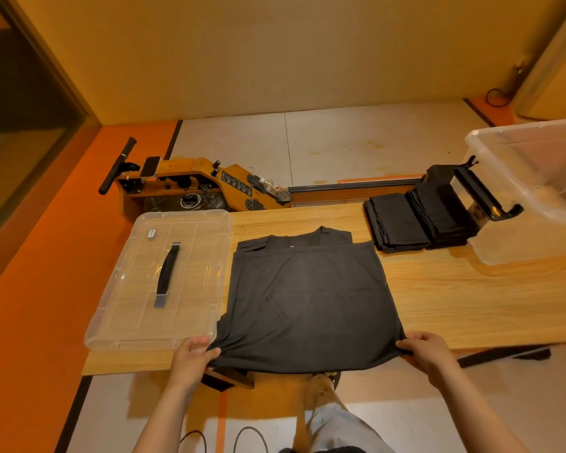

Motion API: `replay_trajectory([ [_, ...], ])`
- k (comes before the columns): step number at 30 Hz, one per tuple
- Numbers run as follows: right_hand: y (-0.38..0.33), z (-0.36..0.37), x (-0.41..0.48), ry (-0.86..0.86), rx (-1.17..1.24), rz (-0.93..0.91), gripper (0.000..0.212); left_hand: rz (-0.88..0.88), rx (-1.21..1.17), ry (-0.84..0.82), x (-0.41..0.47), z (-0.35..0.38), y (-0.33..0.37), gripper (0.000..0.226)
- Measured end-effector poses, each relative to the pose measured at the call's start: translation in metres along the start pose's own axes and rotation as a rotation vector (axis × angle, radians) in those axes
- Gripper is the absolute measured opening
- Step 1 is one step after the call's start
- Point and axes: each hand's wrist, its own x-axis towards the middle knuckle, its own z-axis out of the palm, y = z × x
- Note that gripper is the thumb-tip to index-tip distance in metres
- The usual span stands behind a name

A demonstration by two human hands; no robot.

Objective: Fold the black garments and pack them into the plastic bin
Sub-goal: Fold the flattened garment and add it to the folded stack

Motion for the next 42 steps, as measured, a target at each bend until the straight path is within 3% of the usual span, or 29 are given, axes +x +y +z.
replay_trajectory([
  [2, -0.004, -0.002, -0.007, -0.033, -0.007, 0.009, 0.003, -0.050, 0.005, -0.058, 0.000, -0.004, 0.005, 0.023],
  [6, -0.034, -0.007, -0.021, -0.090, 0.121, -0.086, 0.018, -0.031, -0.070, -0.066, -0.002, -0.010, 0.034, 0.023],
  [11, -0.120, -0.002, -0.026, -0.135, 0.248, -0.271, 0.024, 0.136, -0.131, 0.003, 0.009, -0.007, 0.110, 0.027],
  [19, -0.290, 0.030, -0.036, -0.146, 0.434, -0.636, 0.016, 0.419, -0.277, 0.203, 0.045, -0.011, 0.275, 0.032],
  [25, -0.351, 0.028, -0.064, -0.233, 0.558, -0.821, 0.016, 0.611, -0.347, 0.319, 0.020, -0.031, 0.341, 0.021],
  [29, -0.332, 0.029, -0.070, -0.243, 0.513, -0.830, 0.014, 0.660, -0.292, 0.351, 0.007, -0.039, 0.316, 0.020],
  [33, -0.274, 0.031, -0.056, -0.213, 0.420, -0.783, 0.011, 0.652, -0.199, 0.315, 0.007, -0.035, 0.246, 0.019],
  [36, -0.208, 0.036, -0.032, -0.154, 0.269, -0.701, 0.010, 0.520, -0.142, 0.302, 0.013, -0.025, 0.168, 0.015],
  [42, -0.063, 0.042, 0.008, -0.084, 0.095, -0.359, 0.009, 0.241, -0.028, 0.244, 0.003, 0.000, 0.020, 0.019],
])
